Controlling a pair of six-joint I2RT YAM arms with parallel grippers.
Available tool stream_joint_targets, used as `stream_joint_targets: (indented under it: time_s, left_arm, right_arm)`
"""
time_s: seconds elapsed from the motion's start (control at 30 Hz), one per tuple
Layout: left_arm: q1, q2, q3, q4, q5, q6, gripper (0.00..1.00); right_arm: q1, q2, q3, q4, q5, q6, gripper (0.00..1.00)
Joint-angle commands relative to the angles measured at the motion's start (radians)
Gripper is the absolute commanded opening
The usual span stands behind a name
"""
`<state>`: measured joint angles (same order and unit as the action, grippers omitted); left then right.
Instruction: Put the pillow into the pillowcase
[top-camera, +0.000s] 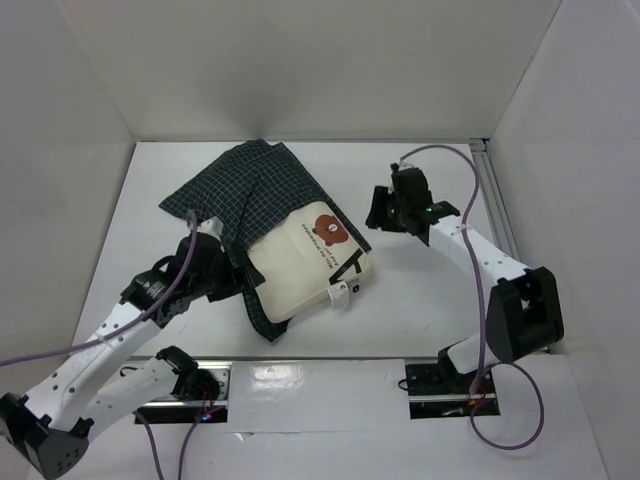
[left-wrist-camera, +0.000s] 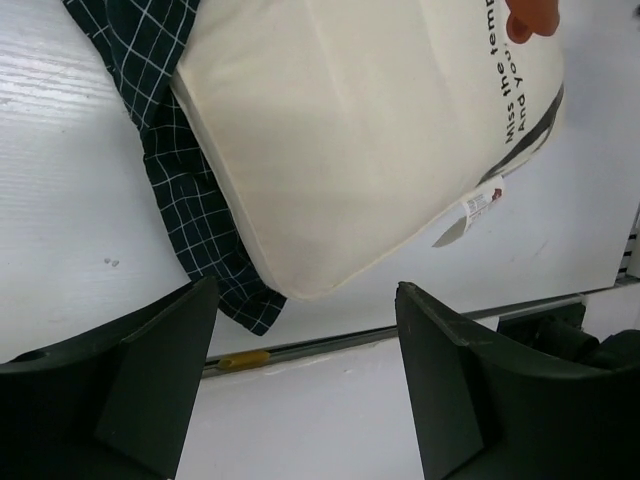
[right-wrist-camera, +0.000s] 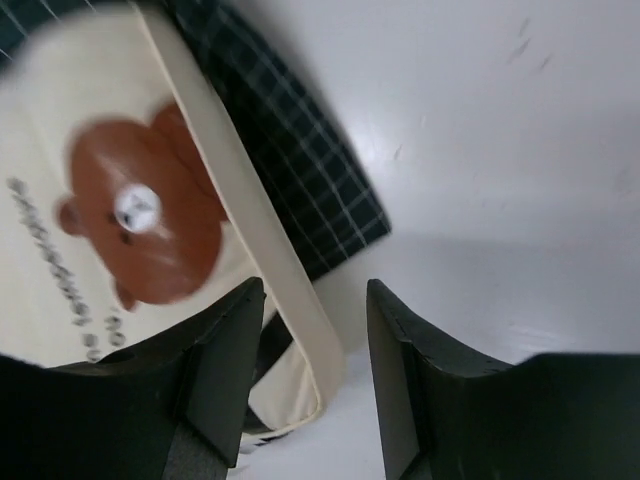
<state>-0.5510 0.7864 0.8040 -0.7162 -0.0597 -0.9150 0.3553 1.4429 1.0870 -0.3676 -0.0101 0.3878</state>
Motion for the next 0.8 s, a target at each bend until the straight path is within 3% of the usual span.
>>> stream_joint_targets:
  time_s: [0.0,0.1,0.13,0.27,0.4,0.43,0.6,0.77]
  left_arm:
    - [-0.009,0.072,0.089,0.000,-0.026,0.027,0.84]
    - [-0.019,0.181,0.139,0.000,-0.026,0.036,0.83]
    - [-0.033,0.206,0.152,0.000,-0.026,0.036,0.83]
    - [-0.070,0.309,0.225,-0.035,-0.083,0.059,0.84]
    - [-0.102,0.410,0.291,-0.075,-0.115,0.099,0.94]
    - [-0.112,0.433,0.314,-0.089,-0.153,0.099,0.98]
    - [-0.190,0.609,0.388,-0.157,-0.264,0.087,1.00]
    - [-0.260,0.795,0.510,-0.248,-0.435,0.051,1.00]
  right_arm:
    - [0.020,0.048,-0.091,0.093,-0.135,0.036,0.52]
    - [0.129,0.106,-0.102,0.165,-0.240,0.091,0.45]
    - [0.217,0.132,-0.076,0.165,-0.254,0.100,0.44]
    - [0.352,0.132,-0.018,0.150,-0.236,0.089,0.44]
    - [0.306,0.050,-0.053,0.104,-0.176,0.065,0.71]
    - [0.286,0.027,-0.082,0.092,-0.165,0.054,0.72]
    - [0.183,0.027,-0.130,0.091,-0.214,0.033,0.82]
    - [0.156,0.047,-0.139,0.091,-0.247,0.023,0.83]
